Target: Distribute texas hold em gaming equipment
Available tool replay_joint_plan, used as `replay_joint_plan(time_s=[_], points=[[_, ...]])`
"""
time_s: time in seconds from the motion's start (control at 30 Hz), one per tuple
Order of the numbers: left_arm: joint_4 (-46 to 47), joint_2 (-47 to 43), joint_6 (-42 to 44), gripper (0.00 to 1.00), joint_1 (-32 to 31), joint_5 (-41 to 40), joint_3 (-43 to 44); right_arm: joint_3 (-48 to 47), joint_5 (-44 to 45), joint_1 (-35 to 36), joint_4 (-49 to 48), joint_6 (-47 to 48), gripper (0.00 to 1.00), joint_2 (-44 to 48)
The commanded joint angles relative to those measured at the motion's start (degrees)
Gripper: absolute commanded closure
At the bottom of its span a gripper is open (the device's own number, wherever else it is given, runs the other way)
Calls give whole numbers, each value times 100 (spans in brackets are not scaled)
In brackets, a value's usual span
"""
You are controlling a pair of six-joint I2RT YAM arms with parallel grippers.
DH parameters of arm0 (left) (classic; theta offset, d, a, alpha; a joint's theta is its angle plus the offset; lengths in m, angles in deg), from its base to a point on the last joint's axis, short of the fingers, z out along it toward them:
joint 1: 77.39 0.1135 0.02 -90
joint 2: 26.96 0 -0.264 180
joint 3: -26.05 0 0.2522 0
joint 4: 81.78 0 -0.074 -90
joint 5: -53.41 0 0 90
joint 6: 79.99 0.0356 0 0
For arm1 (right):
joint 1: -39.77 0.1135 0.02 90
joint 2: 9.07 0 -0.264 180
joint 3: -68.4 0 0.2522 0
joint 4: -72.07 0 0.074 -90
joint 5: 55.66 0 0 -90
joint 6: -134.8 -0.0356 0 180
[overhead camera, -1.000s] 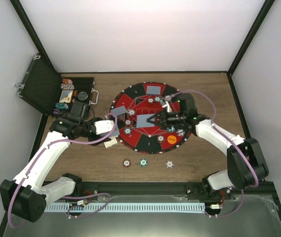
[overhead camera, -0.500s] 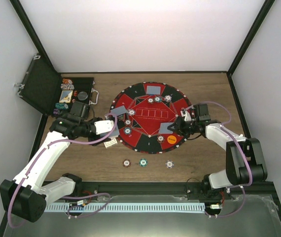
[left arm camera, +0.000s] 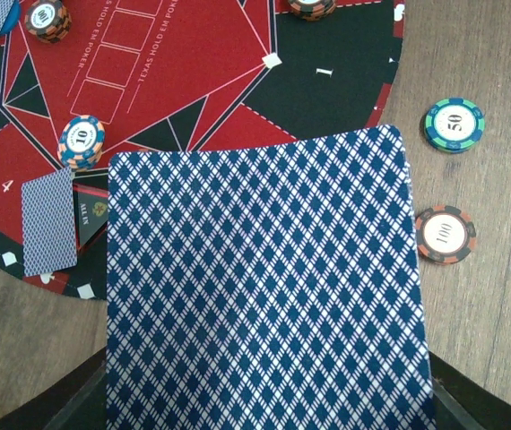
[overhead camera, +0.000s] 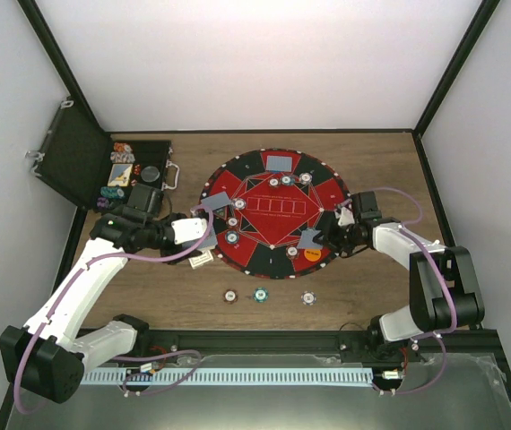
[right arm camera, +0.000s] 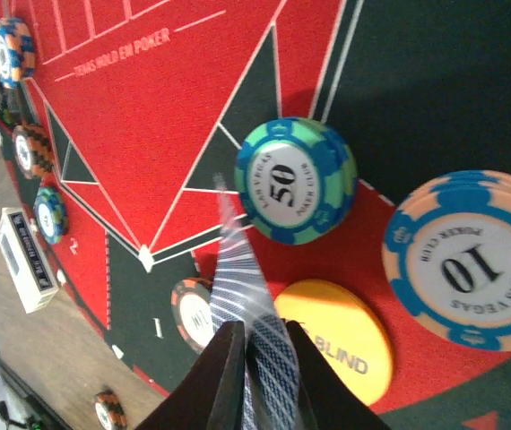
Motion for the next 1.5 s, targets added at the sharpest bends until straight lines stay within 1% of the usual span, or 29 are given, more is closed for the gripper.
replay_joint_plan(time_s=[0.0, 0.1, 0.3, 0.4, 0.5, 0.57, 0.67, 0.7, 0.77, 0.8, 0.83, 0.93, 1.0, 1.03, 1.07, 1.13, 1.17, 1.3, 1.47], points=[[36, -61, 87, 95, 16, 150, 45, -68, 420, -65, 379, 199, 82, -58], [32, -68, 90, 95, 19, 159, 43, -118, 674, -65, 514, 162, 68, -8], [23, -65, 90, 95, 18, 168, 43, -424, 1415, -65, 958, 27, 51, 511], [28, -48, 79, 95, 15, 181, 46, -594, 1647, -58, 1111, -7, 43, 767], [32, -60, 74, 95, 18, 202, 58, -660, 1478, -14, 999, -100, 28, 1071], [32, -60, 60, 94, 15, 226, 79, -738, 1232, 158, 853, -234, 19, 1222], [38, -31, 25, 94, 20, 270, 104, -1114, 923, 798, 740, -480, 2, 1147], [36, -13, -3, 94, 16, 287, 120, -1220, 798, 1038, 613, -594, 0, 1106], [41, 23, -61, 94, 20, 306, 168, -1348, 427, 1375, 187, -907, 0, 1062], [34, 43, -85, 94, 18, 315, 193, -1318, 238, 1418, -123, -1137, 0, 1094], [14, 57, -98, 94, 21, 329, 207, -1287, 158, 1383, -458, -1322, 0, 1140], [-11, 55, -114, 94, 16, 358, 213, -1275, -333, 1105, -998, -1583, 0, 1192], [-12, 45, -111, 94, 15, 374, 210, -685, -1146, 1090, -2394, -2148, 0, 1257], [-12, 46, -113, 94, 15, 383, 218, -509, -1406, 1158, -2801, -2410, 0, 1204], [-9, 43, -125, 94, 19, 391, 229, -638, -1395, 1304, -2642, -2311, 0, 1015], [-1, 50, -144, 94, 16, 419, 247, -1210, -779, 1815, -1709, -1674, 0, 732], [5, 53, -151, 94, 16, 430, 250, -1325, -686, 2028, -1656, -1580, 0, 616], [31, 63, -179, 94, 15, 473, 280, -1462, -790, 2604, -1990, -1744, 2, 190], [6, 80, -188, 93, 22, 455, 303, -1834, -982, 3285, -2452, -1938, 8, -472]])
